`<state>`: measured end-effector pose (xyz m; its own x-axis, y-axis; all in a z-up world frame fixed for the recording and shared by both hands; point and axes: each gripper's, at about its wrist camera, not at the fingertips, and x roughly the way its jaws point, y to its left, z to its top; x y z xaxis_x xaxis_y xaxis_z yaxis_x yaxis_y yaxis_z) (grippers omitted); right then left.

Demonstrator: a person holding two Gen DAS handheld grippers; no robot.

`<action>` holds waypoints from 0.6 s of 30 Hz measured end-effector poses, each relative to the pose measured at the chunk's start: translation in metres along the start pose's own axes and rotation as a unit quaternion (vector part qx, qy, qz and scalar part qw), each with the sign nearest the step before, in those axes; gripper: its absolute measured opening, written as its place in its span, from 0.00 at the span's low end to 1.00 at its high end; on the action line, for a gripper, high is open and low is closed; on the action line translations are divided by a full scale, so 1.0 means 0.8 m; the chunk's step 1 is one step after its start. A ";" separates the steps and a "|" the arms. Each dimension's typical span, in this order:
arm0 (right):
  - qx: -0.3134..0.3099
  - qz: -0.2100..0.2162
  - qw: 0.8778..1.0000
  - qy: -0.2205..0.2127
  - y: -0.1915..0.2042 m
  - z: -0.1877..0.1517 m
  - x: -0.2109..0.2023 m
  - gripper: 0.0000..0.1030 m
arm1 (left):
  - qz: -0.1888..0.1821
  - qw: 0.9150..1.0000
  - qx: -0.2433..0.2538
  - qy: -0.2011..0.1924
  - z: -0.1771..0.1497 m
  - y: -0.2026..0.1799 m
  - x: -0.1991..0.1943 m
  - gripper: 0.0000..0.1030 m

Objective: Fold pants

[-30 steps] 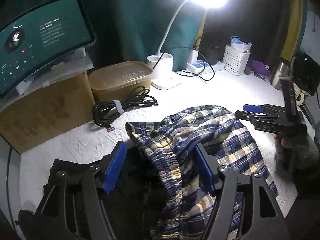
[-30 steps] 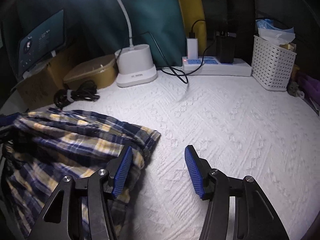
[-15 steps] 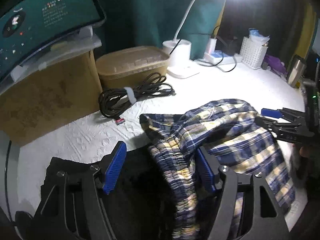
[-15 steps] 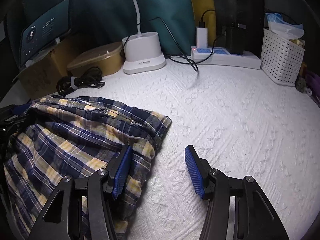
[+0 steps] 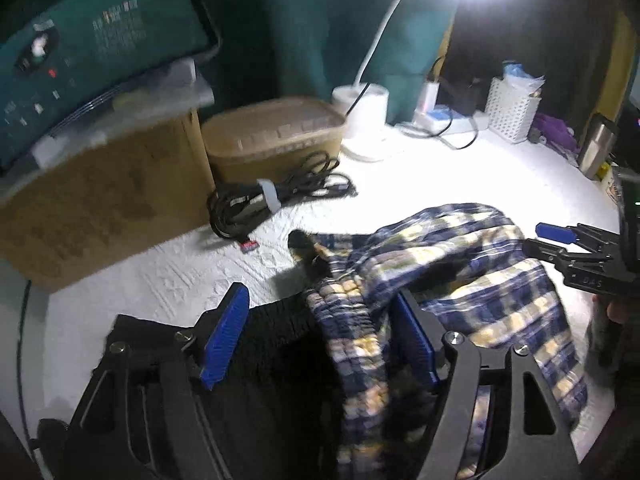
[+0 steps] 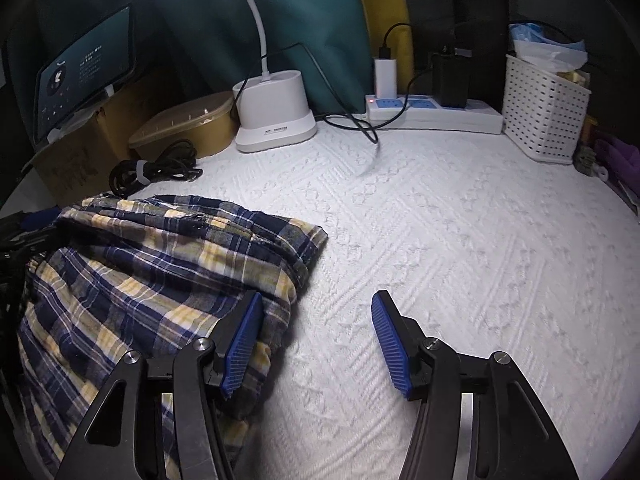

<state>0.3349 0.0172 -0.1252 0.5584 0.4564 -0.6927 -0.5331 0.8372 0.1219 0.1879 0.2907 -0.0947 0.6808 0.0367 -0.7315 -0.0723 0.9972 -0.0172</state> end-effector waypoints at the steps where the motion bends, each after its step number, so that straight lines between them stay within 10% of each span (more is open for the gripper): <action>1: 0.000 0.000 1.000 -0.001 0.000 -0.001 -0.003 0.56 | 0.000 1.000 0.002 -0.007 0.000 -0.002 -0.008 0.71; 18: -0.018 0.030 0.999 0.002 0.027 -0.035 -0.043 0.58 | 0.000 1.000 -0.017 0.026 -0.048 -0.024 -0.012 0.71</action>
<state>0.2866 0.0111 -0.1186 0.5227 0.5043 -0.6874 -0.5881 0.7970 0.1374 0.1545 0.2687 -0.1133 0.6415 0.0326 -0.7665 -0.0977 0.9944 -0.0394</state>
